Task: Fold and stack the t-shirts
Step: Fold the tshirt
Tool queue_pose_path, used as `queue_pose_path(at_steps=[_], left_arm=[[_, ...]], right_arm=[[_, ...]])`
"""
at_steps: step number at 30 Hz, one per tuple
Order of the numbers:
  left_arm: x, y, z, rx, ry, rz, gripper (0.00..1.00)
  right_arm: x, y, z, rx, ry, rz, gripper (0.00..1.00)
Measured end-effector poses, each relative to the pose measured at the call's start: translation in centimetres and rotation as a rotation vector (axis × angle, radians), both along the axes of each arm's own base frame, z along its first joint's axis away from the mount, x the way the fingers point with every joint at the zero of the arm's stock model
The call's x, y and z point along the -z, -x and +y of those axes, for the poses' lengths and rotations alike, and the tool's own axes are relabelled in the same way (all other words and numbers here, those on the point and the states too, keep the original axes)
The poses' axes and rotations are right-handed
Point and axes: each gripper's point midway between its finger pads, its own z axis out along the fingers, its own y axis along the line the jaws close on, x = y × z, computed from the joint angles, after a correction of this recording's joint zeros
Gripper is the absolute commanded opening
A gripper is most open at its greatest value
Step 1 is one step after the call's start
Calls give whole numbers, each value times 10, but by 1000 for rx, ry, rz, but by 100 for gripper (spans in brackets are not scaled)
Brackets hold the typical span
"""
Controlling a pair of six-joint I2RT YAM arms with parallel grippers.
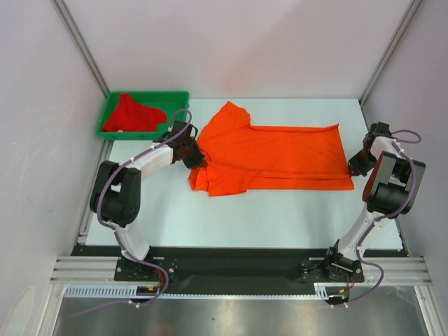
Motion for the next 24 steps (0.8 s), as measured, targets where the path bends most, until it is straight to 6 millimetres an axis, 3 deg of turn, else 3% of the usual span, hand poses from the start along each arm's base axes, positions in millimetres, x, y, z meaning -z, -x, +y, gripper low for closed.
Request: queue_pose_path(at_steps=[7, 10, 15, 16, 20, 24], left_arm=[[11, -7, 0, 33, -12, 22, 3], [12, -18, 1, 90, -60, 6, 20], [-5, -45, 2, 169, -128, -62, 48], [-11, -45, 3, 177, -133, -75, 48], [-43, -24, 10, 200, -135, -117, 46], [-75, 8, 7, 250, -67, -190, 38]], right_arm=[[3, -5, 0, -6, -3, 6, 1], [4, -11, 0, -19, 0, 8, 7], [5, -21, -3, -68, 21, 14, 33], [3, -21, -3, -73, 27, 17, 35], [-11, -16, -7, -100, 71, 23, 44], [-55, -19, -1, -116, 96, -67, 47]])
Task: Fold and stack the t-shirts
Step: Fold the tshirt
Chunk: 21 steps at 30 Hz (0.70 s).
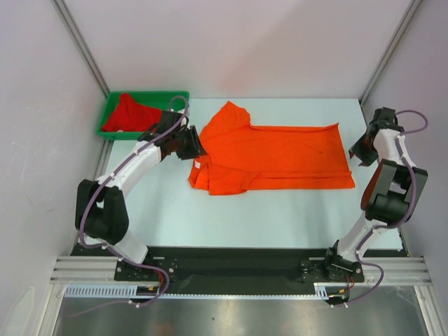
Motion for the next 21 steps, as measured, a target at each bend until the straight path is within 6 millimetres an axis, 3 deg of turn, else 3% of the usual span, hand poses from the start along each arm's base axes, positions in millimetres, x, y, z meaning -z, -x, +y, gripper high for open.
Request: queue_pose_path(at_steps=[3, 6, 10, 14, 16, 18, 21], left_arm=[[11, 18, -7, 44, 49, 17, 36], [48, 37, -9, 70, 54, 115, 36], [86, 46, -7, 73, 35, 215, 35], [113, 45, 2, 56, -6, 267, 32], [123, 45, 8, 42, -23, 288, 32], [123, 43, 10, 38, -19, 285, 32], [124, 42, 12, 40, -22, 276, 32]], right_arm=[[-32, -9, 27, -70, -13, -109, 48], [-41, -15, 92, -234, -93, -182, 49], [-9, 8, 204, -504, -245, -133, 48], [21, 41, 289, -708, -356, -23, 38], [30, 53, 319, -782, -386, 13, 33], [33, 61, 342, -828, -424, 31, 45], [28, 64, 366, -869, -495, 14, 53]])
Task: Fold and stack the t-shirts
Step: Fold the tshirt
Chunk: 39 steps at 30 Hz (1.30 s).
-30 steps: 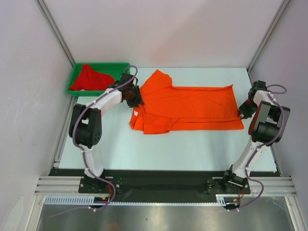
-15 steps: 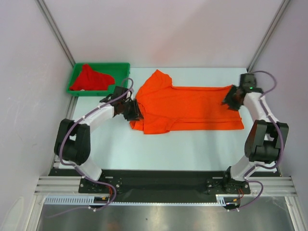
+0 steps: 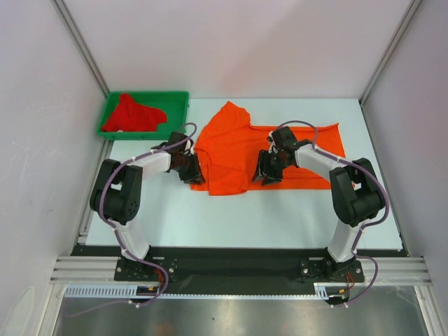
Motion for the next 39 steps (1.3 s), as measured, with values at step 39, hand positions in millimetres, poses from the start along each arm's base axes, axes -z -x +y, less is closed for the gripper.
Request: queue_pose_path(at_steps=[39], left_arm=[[-4, 47, -45, 83, 116, 34, 48]], right_arm=[[26, 19, 65, -67, -204, 130, 36]])
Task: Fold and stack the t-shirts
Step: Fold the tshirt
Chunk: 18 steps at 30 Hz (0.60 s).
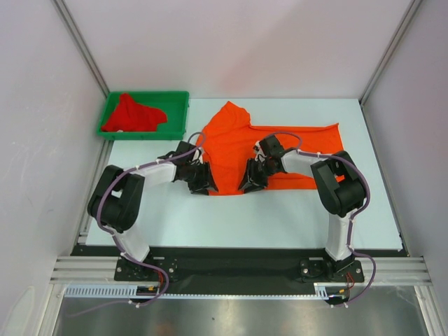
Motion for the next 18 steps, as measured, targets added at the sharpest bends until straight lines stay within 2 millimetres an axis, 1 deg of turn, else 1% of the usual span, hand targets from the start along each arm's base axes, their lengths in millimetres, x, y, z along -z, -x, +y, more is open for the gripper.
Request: queue_pose_path(at_steps=[1, 3, 4, 5, 7, 8, 10, 13, 15, 18], left_arm=[[0, -1, -1, 0, 2, 0, 38], [2, -3, -2, -4, 4, 3, 26], [5, -3, -2, -8, 6, 10, 16], [6, -3, -3, -11, 8, 18, 13], [7, -3, -3, -10, 3, 21, 7], [6, -3, -3, -11, 1, 23, 6], [1, -8, -4, -12, 1, 15, 2], [-16, -23, -10, -10, 13, -23, 0], [-31, -37, -14, -12, 30, -61, 0], [-53, -59, -20, -21, 56, -123, 1]], right_arm=[[1, 1, -1, 1, 1, 2, 35], [2, 1, -2, 2, 2, 4, 25], [2, 1, -2, 2, 2, 5, 18], [2, 1, -2, 3, 2, 6, 7], [2, -1, -3, 12, 1, 9, 3], [1, -2, -4, 19, 0, 10, 1], [1, -4, -5, 27, -3, 14, 1], [-5, -13, -10, 49, -13, 12, 1], [-14, -25, -12, 65, -29, -3, 1], [-33, -52, -9, 75, -70, -51, 5]])
